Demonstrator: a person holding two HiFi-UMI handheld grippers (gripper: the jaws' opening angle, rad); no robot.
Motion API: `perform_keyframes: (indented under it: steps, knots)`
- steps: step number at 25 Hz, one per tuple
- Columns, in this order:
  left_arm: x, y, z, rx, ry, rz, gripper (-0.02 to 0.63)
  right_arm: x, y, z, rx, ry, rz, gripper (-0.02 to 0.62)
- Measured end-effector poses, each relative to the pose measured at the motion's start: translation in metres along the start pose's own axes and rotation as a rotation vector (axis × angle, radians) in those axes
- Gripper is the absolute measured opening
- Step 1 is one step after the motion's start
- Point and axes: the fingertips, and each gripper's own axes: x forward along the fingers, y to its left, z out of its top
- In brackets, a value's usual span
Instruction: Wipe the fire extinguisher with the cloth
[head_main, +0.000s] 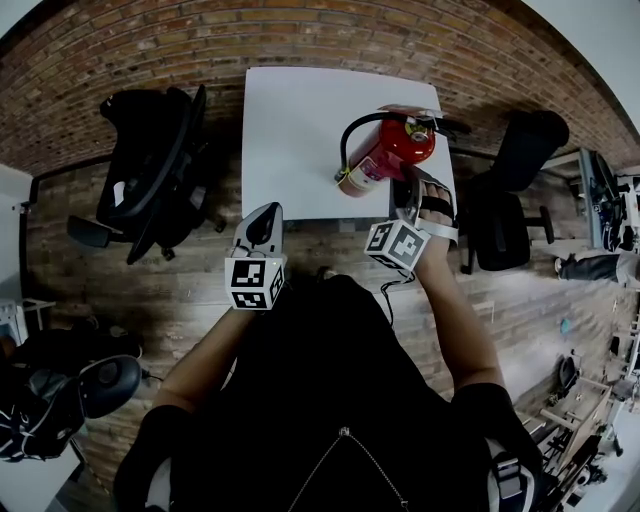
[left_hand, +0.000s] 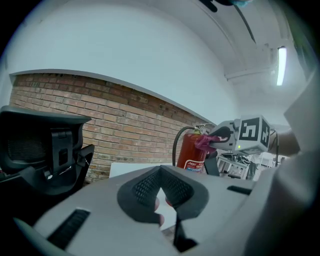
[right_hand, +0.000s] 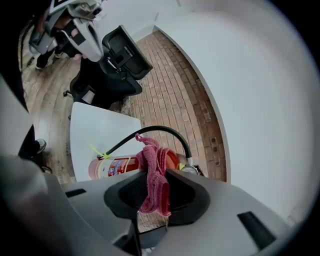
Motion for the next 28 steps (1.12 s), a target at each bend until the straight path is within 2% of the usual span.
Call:
perform_keyframes:
  steps: [7,11,14,17,22,28]
  knots:
    - [0.003,0.002,0.004,-0.002,-0.010,-0.005,0.030,-0.020,-0.036,0.012,0.056,-0.005,-0.080,0.104]
    - [0.003,0.008,0.000,-0.010,-0.007,0.003,0.030,-0.028,-0.032,0.017,0.148,-0.026,-0.044,0.104]
    - [0.000,0.016,-0.006,-0.020,0.000,0.019,0.031,-0.022,0.002,0.018,0.221,-0.025,0.060,0.104]
    - [-0.004,0.024,-0.014,-0.034,0.016,0.039,0.029,-0.004,0.056,0.011,0.269,0.008,0.195,0.104]
    - [-0.009,0.039,-0.025,-0.048,0.039,0.076,0.030,0.035,0.143,-0.003,0.257,0.084,0.364,0.104]
    - [-0.017,0.056,-0.041,-0.057,0.074,0.128,0.029,0.083,0.226,-0.008,0.237,0.141,0.485,0.104]
